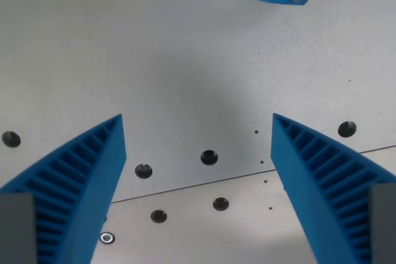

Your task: Move above the blue bag

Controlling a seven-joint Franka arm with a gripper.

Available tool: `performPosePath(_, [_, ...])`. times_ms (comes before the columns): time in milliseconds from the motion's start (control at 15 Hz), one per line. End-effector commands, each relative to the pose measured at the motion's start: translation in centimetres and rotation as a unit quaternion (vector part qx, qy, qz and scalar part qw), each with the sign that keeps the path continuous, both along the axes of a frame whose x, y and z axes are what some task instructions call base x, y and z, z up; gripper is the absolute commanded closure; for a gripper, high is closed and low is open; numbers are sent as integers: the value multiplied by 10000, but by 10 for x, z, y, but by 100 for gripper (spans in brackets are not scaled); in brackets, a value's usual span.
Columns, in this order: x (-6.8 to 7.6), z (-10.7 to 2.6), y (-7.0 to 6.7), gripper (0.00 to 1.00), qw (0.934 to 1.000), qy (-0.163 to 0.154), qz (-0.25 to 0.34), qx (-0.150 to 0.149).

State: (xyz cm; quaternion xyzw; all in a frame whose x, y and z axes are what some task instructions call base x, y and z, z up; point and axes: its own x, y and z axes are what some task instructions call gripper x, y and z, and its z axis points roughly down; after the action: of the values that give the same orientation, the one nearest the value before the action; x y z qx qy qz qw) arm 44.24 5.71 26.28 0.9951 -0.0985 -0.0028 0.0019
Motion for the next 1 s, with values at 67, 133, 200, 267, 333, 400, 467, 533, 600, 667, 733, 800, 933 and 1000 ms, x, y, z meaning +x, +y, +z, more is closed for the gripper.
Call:
performPosePath(67, [0,2,0,0,10000,-20,-1,0])
performPosePath(133, [0,2,0,0,10000,-19,1,0])
performPosePath(200, [0,2,0,0,10000,-19,1,0])
performPosePath(267, [0,2,0,0,10000,-20,4,-1])
performPosePath(333, [0,2,0,0,10000,-19,9,-1])
performPosePath(400, [1,1,0,0,10000,-21,16,-2])
performPosePath(467, [1,1,0,0,10000,-22,28,-2])
performPosePath(533, [2,1,-1,0,10000,-23,42,-3])
performPosePath(600, [2,1,-1,0,10000,-26,60,-3])
performPosePath(667, [3,0,-2,0,10000,-27,81,-4])
performPosePath(733, [5,0,-2,0,9999,-31,101,-3])
performPosePath(800, [6,-1,-3,0,9999,-34,128,-3])
performPosePath(933, [10,-3,-5,0,9998,-25,183,-7])
performPosePath(1000, [13,-4,-6,0,9998,-10,214,-10])
